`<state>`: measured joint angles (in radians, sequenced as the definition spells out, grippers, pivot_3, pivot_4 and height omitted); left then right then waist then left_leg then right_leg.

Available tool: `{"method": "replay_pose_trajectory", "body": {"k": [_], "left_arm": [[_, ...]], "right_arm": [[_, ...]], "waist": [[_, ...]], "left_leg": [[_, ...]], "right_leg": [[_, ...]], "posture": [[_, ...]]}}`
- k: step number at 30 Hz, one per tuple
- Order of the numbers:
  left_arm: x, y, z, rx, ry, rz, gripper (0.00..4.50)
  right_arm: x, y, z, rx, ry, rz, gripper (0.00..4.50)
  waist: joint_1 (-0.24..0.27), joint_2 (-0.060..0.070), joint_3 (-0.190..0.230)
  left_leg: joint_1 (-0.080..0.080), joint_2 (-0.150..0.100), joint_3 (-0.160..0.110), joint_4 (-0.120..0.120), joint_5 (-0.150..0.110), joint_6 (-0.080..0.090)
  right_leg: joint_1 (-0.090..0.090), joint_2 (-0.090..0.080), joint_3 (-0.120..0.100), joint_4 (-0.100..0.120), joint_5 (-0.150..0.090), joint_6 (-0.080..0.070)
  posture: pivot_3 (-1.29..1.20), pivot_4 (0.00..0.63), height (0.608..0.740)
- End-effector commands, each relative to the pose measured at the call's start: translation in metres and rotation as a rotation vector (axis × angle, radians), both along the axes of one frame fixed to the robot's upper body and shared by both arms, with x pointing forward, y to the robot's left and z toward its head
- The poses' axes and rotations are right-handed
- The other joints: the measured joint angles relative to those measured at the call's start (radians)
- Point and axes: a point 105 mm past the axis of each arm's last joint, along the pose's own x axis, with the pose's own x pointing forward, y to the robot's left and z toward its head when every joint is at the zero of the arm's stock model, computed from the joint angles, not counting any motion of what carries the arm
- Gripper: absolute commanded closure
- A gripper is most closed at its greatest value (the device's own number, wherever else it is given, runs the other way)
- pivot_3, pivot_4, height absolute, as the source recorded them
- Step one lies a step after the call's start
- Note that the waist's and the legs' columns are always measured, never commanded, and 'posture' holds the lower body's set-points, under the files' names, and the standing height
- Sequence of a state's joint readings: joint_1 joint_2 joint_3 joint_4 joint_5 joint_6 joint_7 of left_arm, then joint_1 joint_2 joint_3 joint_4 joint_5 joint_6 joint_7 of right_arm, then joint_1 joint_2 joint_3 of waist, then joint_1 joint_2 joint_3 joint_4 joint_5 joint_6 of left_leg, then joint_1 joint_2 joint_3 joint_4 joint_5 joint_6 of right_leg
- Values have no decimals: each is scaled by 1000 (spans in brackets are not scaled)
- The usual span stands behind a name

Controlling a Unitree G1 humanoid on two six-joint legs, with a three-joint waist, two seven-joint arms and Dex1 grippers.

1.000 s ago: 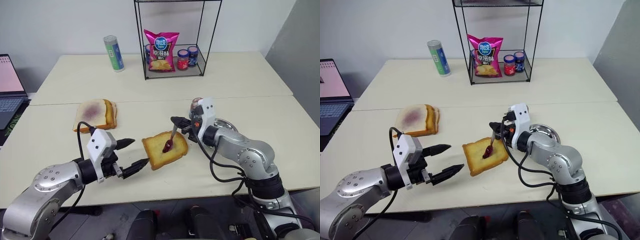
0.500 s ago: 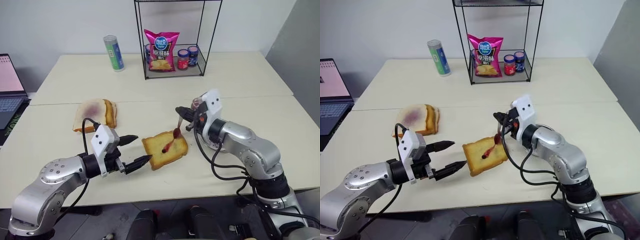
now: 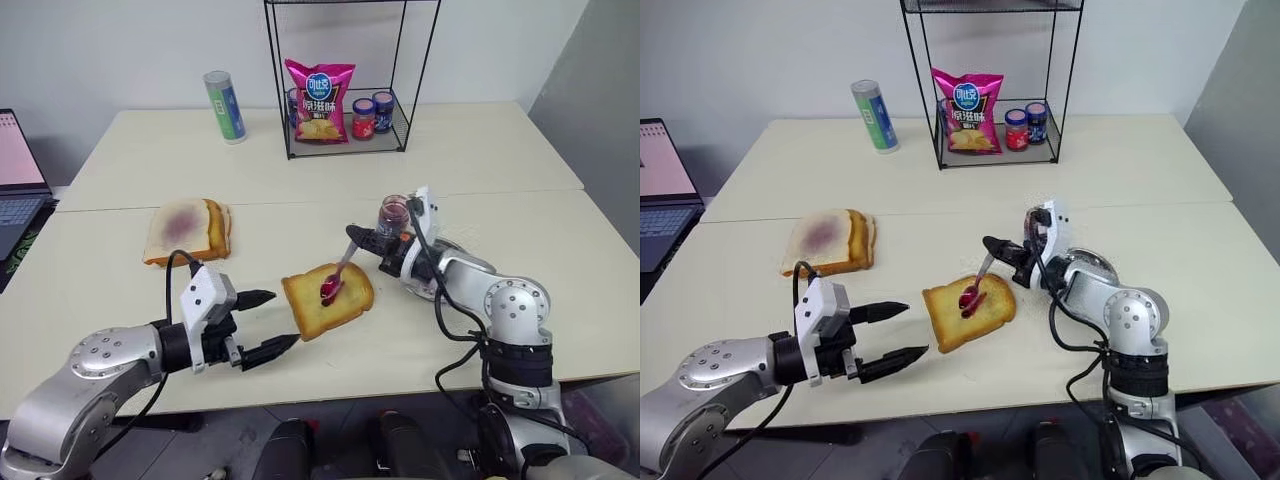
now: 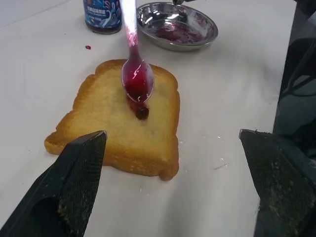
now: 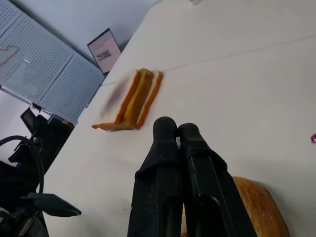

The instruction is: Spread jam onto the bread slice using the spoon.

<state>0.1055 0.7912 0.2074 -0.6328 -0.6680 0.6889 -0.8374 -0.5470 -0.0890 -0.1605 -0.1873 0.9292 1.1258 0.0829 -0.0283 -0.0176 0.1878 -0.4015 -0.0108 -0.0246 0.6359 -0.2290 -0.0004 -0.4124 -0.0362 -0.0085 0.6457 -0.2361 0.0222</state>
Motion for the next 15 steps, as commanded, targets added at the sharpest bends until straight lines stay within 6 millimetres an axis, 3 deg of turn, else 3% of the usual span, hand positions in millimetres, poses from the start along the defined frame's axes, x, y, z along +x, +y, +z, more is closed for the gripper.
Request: {"method": "replay_pose_trajectory", "body": {"k": [1, 15], "left_arm": [[-3, -3, 12, 4, -50, -21, 0], [1, -1, 14, 21, -64, -12, 0]], "right_arm": [[-4, 3, 2, 45, 7, -2, 4438], [0, -7, -25, -33, 29, -39, 4438]], "waist": [[0, 0, 0], [0, 0, 0]], "left_leg": [[0, 0, 0, 0, 0, 0], [0, 0, 0, 0, 0, 0]], "right_leg": [[0, 0, 0, 0, 0, 0], [0, 1, 0, 0, 0, 0]], "posture": [[0, 150, 740], [0, 150, 740]]}}
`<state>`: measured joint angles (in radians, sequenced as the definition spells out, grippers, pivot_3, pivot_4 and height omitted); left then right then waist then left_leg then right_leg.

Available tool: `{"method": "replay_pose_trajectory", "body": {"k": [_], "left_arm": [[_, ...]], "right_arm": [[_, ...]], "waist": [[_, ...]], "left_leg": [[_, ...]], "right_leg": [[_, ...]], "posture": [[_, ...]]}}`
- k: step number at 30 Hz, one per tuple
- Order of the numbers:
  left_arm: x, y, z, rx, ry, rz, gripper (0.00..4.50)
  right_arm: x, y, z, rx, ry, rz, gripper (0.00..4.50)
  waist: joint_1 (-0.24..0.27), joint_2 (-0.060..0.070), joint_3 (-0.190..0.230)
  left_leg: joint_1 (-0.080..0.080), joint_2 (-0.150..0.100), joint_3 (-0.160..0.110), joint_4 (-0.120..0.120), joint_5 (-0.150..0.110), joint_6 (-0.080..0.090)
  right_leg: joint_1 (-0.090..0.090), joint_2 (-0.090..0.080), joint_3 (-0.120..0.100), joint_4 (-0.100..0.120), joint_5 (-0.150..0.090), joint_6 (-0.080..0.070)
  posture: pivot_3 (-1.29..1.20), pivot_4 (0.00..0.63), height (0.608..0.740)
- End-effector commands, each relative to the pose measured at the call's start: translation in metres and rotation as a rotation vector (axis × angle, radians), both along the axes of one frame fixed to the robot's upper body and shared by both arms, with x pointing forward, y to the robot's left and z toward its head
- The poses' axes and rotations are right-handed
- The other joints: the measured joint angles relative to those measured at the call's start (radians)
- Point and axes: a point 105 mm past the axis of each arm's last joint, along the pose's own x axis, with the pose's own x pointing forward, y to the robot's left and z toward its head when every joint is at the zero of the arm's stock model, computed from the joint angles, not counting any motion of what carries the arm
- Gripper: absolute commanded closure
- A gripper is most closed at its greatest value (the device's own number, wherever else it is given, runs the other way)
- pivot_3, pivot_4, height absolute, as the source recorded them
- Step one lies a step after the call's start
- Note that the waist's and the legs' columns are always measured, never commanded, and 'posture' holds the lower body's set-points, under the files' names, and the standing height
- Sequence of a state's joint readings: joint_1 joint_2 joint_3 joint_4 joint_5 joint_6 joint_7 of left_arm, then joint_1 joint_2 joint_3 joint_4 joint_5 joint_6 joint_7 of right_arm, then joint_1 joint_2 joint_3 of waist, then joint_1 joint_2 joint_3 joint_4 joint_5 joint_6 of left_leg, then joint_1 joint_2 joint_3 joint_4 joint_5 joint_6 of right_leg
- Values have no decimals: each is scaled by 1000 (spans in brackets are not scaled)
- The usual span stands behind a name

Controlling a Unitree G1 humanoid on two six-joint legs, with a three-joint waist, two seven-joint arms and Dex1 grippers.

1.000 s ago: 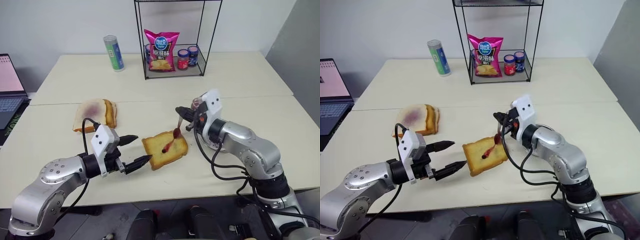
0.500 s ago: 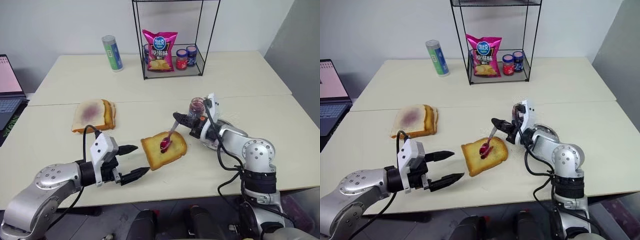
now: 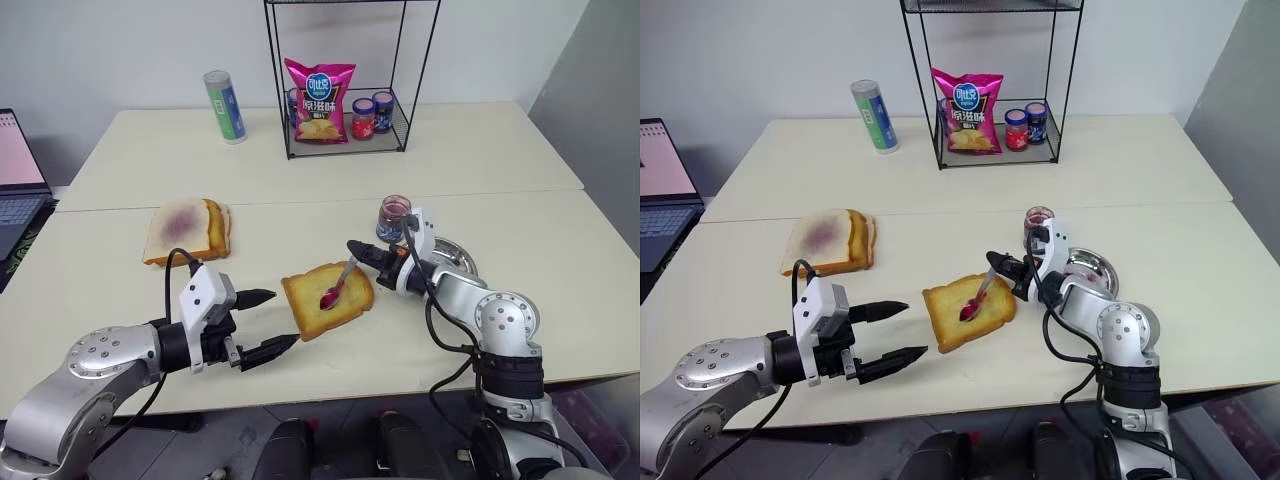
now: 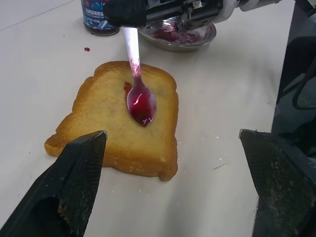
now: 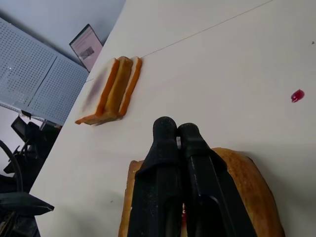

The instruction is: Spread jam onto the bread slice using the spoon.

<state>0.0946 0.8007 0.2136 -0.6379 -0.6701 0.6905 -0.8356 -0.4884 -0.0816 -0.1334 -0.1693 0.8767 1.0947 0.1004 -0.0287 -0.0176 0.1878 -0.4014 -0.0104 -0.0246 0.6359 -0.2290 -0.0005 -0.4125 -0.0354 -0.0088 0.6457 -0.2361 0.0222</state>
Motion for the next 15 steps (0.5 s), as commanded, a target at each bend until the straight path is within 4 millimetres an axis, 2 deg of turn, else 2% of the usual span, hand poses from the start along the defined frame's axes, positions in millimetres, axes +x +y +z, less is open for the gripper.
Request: {"method": "replay_pose_trajectory", "body": {"k": [1, 10, 15], "left_arm": [[0, -1, 11, 12, -48, -10, 0], [2, -2, 11, 15, -55, -8, 0], [3, -3, 12, 13, -61, -5, 0]], "right_arm": [[1, -5, -3, -13, -19, -13, 4438], [8, -7, -15, -65, -36, -33, 4438], [15, 2, -7, -45, -59, -32, 4438]], "waist": [[0, 0, 0], [0, 0, 0], [0, 0, 0]], "left_leg": [[0, 0, 0, 0, 0, 0], [0, 0, 0, 0, 0, 0], [1, 0, 0, 0, 0, 0]], "right_leg": [[0, 0, 0, 0, 0, 0], [0, 0, 0, 0, 0, 0], [0, 0, 0, 0, 0, 0]], "posture": [[0, 150, 740], [0, 150, 740], [0, 150, 740]]}}
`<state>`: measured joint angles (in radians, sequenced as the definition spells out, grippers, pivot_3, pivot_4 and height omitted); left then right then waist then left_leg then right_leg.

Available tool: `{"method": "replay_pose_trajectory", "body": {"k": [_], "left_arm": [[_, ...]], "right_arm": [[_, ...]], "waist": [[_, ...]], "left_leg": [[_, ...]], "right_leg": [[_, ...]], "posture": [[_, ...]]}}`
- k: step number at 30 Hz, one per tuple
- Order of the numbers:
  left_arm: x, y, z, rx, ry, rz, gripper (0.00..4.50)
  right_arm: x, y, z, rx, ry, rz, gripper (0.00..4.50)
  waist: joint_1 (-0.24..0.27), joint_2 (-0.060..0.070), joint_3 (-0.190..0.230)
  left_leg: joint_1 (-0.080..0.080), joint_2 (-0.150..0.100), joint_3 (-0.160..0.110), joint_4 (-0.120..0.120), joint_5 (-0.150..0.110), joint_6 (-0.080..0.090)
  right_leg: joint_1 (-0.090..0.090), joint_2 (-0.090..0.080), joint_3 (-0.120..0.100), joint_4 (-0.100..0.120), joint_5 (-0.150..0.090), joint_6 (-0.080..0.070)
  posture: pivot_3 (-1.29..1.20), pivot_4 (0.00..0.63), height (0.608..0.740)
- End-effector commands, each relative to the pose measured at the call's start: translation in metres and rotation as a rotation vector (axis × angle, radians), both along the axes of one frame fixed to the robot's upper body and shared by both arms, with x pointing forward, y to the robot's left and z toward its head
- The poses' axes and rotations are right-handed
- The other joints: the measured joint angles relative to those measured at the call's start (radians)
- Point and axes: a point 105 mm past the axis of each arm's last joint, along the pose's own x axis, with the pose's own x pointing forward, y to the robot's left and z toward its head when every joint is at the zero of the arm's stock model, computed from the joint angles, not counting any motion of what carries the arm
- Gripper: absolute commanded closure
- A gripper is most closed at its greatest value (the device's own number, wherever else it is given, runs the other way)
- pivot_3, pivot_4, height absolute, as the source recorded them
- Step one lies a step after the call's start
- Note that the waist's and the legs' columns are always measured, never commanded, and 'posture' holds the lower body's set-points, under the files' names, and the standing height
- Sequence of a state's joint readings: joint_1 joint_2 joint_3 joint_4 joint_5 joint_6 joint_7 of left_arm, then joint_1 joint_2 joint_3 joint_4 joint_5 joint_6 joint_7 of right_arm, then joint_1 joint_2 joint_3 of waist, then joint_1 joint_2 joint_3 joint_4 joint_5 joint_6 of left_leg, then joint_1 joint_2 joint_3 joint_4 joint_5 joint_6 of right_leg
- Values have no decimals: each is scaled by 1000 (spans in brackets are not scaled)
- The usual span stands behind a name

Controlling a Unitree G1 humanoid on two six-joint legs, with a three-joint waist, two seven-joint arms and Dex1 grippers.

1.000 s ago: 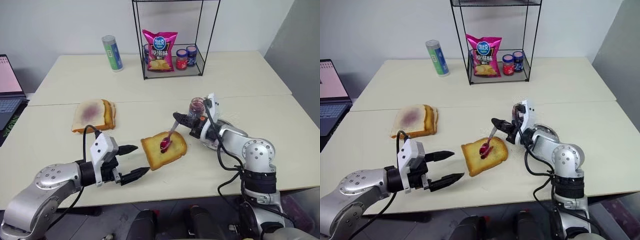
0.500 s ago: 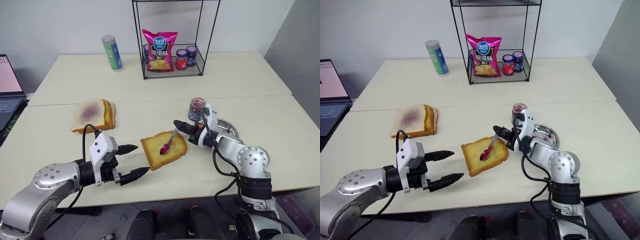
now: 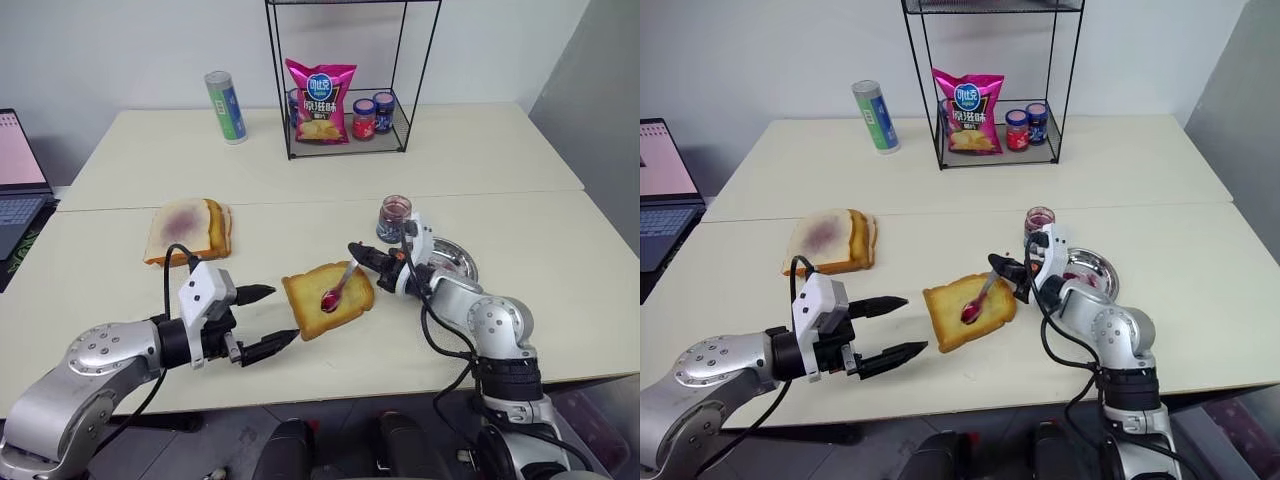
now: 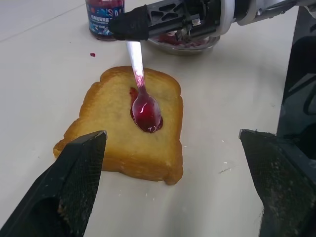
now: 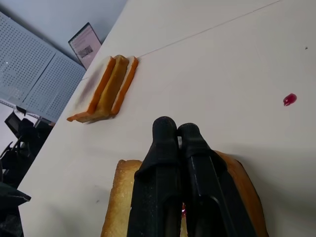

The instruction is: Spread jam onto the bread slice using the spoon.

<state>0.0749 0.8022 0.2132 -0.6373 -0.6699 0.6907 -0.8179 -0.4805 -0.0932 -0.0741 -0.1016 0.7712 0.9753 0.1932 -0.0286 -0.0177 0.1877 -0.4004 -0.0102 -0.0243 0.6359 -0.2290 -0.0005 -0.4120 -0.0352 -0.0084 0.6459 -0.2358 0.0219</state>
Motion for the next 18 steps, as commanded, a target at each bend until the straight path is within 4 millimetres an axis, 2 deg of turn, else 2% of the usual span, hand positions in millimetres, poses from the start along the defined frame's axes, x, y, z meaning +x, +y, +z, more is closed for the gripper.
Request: {"method": "replay_pose_trajectory", "body": {"k": [1, 9, 18], "left_arm": [[0, -3, 8, 9, -39, -15, 0], [2, -5, 9, 7, -47, -11, 0], [4, -5, 11, 7, -58, -8, 0]], "right_arm": [[8, 2, 5, -10, -21, -21, 4438], [18, 7, 32, 77, -57, -1, 4438], [18, 6, 46, 159, -50, 23, 4438]], "waist": [[0, 0, 0], [0, 0, 0], [0, 0, 0]], "left_leg": [[0, 0, 0, 0, 0, 0], [0, 0, 0, 0, 0, 0], [0, 1, 0, -1, 0, 0]], "right_leg": [[0, 0, 0, 0, 0, 0], [0, 0, 0, 0, 0, 0], [0, 1, -1, 0, 0, 0]], "posture": [[0, 150, 740], [0, 150, 740], [0, 150, 740]]}}
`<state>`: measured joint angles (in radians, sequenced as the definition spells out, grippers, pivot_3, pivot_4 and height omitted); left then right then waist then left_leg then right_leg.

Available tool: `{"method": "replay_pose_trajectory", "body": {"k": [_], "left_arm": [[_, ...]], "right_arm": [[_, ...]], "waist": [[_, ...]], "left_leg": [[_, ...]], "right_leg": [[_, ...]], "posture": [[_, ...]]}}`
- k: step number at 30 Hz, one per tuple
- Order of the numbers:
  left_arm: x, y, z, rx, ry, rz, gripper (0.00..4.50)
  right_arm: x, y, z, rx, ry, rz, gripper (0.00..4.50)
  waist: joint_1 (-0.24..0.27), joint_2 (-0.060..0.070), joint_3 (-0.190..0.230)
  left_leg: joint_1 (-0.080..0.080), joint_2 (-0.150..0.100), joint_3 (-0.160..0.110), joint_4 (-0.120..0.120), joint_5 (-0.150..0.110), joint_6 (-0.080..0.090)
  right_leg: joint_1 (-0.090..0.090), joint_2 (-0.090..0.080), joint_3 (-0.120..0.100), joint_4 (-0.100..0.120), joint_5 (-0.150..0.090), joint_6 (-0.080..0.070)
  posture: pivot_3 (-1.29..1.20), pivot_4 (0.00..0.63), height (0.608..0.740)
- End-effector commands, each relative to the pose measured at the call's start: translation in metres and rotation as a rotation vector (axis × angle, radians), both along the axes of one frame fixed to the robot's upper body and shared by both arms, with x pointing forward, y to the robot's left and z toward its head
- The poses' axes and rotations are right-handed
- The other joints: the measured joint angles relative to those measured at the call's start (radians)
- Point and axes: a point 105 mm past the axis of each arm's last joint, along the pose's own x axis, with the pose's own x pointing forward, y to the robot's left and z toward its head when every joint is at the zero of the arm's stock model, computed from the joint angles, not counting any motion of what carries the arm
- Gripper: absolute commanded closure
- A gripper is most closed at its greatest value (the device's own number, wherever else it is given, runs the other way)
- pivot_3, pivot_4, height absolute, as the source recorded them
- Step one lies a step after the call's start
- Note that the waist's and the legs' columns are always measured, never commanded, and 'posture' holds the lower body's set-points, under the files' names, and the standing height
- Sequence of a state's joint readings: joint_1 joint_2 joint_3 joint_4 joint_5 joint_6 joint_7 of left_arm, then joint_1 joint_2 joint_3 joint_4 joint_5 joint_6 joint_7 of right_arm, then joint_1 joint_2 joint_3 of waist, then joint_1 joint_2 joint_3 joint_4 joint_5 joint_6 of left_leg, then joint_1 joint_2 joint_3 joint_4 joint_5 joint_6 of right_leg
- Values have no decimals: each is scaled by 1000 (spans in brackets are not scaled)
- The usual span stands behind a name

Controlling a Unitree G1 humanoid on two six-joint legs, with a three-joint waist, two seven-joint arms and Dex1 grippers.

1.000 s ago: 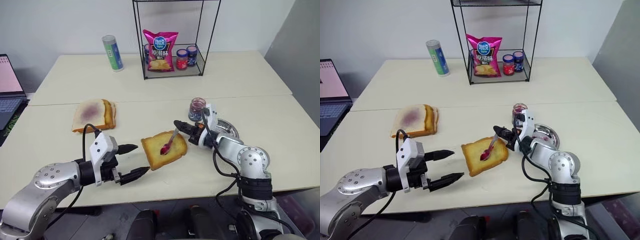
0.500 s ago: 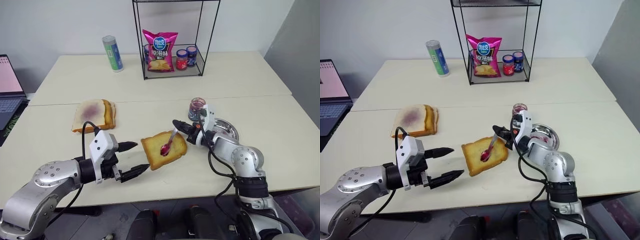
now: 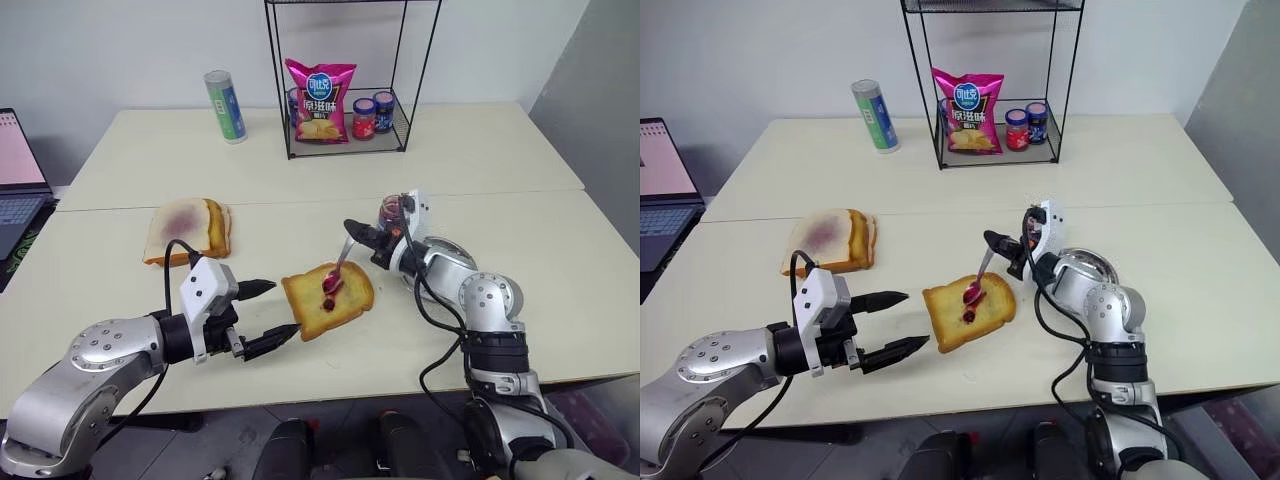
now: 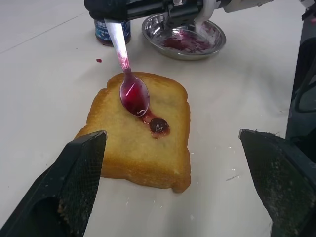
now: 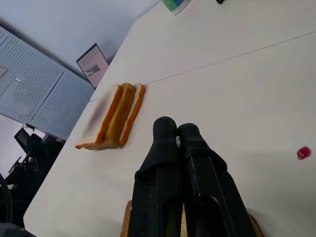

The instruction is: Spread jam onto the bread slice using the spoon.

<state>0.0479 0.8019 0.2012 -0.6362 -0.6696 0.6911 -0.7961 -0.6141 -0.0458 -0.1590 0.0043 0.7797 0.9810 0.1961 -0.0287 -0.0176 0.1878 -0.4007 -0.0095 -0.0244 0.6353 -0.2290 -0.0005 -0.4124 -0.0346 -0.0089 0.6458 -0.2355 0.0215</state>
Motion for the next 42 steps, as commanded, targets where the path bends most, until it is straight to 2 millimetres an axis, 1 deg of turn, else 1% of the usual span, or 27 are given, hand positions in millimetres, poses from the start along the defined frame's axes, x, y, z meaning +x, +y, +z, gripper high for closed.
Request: {"method": "replay_pose_trajectory", "body": {"k": [1, 6, 11, 14, 21, 27, 34, 42], "left_arm": [[0, -3, 7, 6, -37, -14, 0], [0, -3, 8, 8, -36, -20, 0], [0, -3, 8, 11, -35, -27, 0], [0, -3, 8, 13, -33, -30, 0], [-2, -3, 7, 22, -28, -32, 0], [-4, -2, 7, 28, -27, -28, 0], [-6, 0, 7, 33, -27, -24, 0], [-6, -1, 7, 32, -30, -26, 0]], "right_arm": [[-2, 0, 20, 80, -32, 28, 4438], [-11, -6, 27, 144, -12, 74, 4438], [-21, -12, 19, 120, 1, 117, 4438], [-20, -13, 11, 105, 16, 105, 4438], [-20, -4, -4, 69, 28, 119, 4438], [-19, 0, -13, 46, 30, 125, 4438], [-19, -1, -17, 19, 18, 124, 4438], [-5, -1, -13, 24, -24, 46, 4438]], "waist": [[0, 0, 0], [0, 0, 0], [0, 0, 0], [0, 0, 0], [-1, 0, 0], [-1, 0, 0], [-1, 0, 0], [-1, 0, 0]], "left_leg": [[0, 0, 0, 0, 0, 0], [0, 0, 0, 0, 0, 0], [0, 0, 0, 0, 0, 0], [0, 0, 0, 0, 0, 0], [0, 1, 0, 0, 0, 0], [0, 2, 0, 0, 0, 0], [0, 2, 0, 0, 0, 0], [0, 2, 0, 0, 0, 0]], "right_leg": [[0, 0, 0, 0, 0, 0], [0, 0, 0, 0, 0, 0], [0, 0, 0, 0, 0, 0], [0, 0, 0, 0, 0, 0], [0, 2, 0, 0, 0, -1], [0, 3, 1, 0, 0, -1], [0, 3, 1, 0, 0, -1], [0, 3, 1, 0, 0, -1]], "posture": [[0, 150, 740], [0, 150, 740], [0, 150, 740], [0, 150, 740], [0, 150, 740], [0, 150, 740], [0, 150, 740], [0, 150, 740]]}}
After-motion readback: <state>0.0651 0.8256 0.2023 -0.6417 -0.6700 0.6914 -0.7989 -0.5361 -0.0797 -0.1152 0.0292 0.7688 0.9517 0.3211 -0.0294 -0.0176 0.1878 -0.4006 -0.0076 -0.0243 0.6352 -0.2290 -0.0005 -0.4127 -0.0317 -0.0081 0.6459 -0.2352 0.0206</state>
